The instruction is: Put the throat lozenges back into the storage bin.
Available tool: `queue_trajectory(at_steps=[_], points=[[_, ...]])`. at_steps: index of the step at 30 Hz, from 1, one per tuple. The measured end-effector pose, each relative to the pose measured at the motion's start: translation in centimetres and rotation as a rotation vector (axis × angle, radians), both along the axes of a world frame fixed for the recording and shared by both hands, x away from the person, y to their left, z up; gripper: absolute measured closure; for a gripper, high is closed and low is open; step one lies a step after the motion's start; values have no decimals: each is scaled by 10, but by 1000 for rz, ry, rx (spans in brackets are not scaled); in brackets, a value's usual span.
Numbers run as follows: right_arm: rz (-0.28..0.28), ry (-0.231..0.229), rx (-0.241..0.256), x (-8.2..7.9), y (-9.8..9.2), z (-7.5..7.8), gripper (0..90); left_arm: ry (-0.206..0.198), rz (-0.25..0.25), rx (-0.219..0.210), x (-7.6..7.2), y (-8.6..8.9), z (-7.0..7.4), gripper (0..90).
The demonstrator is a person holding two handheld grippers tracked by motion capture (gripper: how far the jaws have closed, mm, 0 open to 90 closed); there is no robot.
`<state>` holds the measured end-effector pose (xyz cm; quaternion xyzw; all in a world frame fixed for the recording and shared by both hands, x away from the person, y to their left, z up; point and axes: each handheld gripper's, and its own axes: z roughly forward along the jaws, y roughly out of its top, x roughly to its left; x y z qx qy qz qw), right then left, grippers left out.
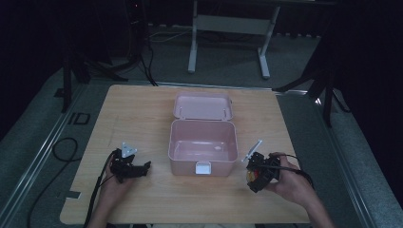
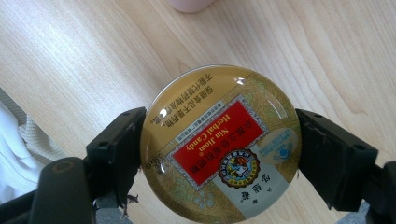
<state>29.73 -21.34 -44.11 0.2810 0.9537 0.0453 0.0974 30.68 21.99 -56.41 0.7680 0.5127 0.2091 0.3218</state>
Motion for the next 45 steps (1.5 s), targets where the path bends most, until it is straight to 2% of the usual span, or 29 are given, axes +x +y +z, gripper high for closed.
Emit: queue_trajectory(at_steps=[12, 39, 45], points=[[-3, -7, 6, 6, -4, 10, 205, 0, 0, 0, 0, 0, 0, 133], [7, -20, 0, 16, 0, 30, 205, 2, 0, 1, 0, 0, 0, 133], [0, -29, 17, 19, 0, 35, 205, 1, 0, 0, 0, 0, 0, 133]])
